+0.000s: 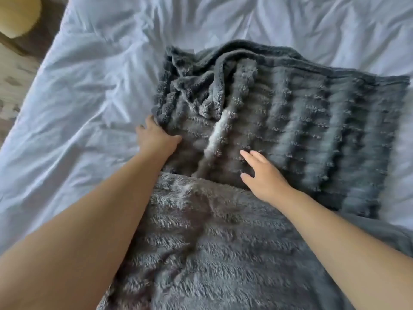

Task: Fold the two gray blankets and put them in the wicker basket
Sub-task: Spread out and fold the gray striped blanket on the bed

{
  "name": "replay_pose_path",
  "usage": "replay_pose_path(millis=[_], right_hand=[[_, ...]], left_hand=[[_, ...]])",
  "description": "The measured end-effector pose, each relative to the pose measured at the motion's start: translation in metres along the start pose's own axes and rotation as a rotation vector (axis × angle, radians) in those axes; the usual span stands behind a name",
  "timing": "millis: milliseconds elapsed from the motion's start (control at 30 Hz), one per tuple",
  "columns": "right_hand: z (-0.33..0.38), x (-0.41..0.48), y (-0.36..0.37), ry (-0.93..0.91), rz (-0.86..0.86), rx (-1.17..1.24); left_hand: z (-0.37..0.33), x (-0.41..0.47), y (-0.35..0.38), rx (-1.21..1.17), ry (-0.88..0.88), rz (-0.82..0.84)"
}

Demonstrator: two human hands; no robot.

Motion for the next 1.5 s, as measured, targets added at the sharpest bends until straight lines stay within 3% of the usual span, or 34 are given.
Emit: replay_pose_path(millis=[100, 267, 467, 567, 667, 733, 800, 900, 967, 1033, 1133, 1200, 1233, 1300, 1333, 1400, 1500], right_hand=[[0.004, 0.019, 0.035, -0.011, 0.09, -0.047], [-0.011, 0.05, 0.07, 0.042, 0.27, -0.212], [-0.003, 0.056, 0.065, 0.103, 0.379, -0.213], [0.014, 0.059, 0.034, 0.325, 0.315, 0.181], [0.029, 0.056, -0.012, 0.75, 0.14, 0.977], [0.042, 0.052, -0.041, 0.889, 0.074, 1.484], [0.057, 0.038, -0.056, 0.903, 0.138, 1.48], [0.079, -0.007, -0.042, 0.78, 0.428, 0.95], [0.081, -0.03, -0.04, 0.769, 0.363, 0.716], [0.072, -0.046, -0.055, 0.802, 0.095, 0.759], [0.075, -0.081, -0.077, 0.774, -0.148, 1.28], [0.075, -0.123, -0.069, 0.769, -0.161, 1.591], [0.071, -0.146, -0.051, 0.791, -0.104, 1.608], [0.059, -0.198, 0.003, 0.882, 0.1, 1.322], [0.05, -0.225, 0.029, 0.939, 0.19, 1.111], [0.032, -0.265, 0.056, 1.031, 0.204, 0.832], [0.038, -0.276, 0.065, 1.04, 0.114, 1.045]], left_hand=[[0.007, 0.031, 0.016, -0.129, -0.058, 0.054], [-0.007, 0.047, 0.017, -0.316, 0.031, 0.042], [-0.038, 0.028, 0.02, -0.583, -0.015, 0.392], [-0.058, 0.015, -0.011, -0.397, 0.294, 0.294], [-0.072, -0.019, -0.05, -0.226, 0.7, 0.236], [-0.065, -0.048, -0.069, -0.136, 0.88, 0.294], [-0.05, -0.082, -0.081, 0.031, 1.091, 0.314], [-0.017, -0.125, -0.081, 0.287, 1.227, 0.393], [-0.003, -0.143, -0.079, 0.331, 1.124, 0.502], [-0.002, -0.153, -0.085, 0.158, 0.854, 0.63], [-0.015, -0.16, -0.113, -0.579, 0.408, 0.695], [-0.009, -0.162, -0.132, -0.917, 0.24, 0.669], [-0.001, -0.166, -0.14, -0.983, 0.23, 0.654], [0.021, -0.175, -0.149, -0.887, 0.363, 0.608], [0.036, -0.18, -0.148, -0.739, 0.461, 0.6], [0.074, -0.191, -0.13, -0.329, 0.606, 0.662], [0.124, -0.203, -0.114, 0.109, 0.621, 0.69]])
Point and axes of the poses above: each hand's wrist, its own x-axis towards the middle knuckle, its own y-axis out of the palm, z = x × y, the point moved 8 cm from there along x, towards the middle knuckle, and after that the axes turned 15 degrees about -z, right-handed, at the moved point
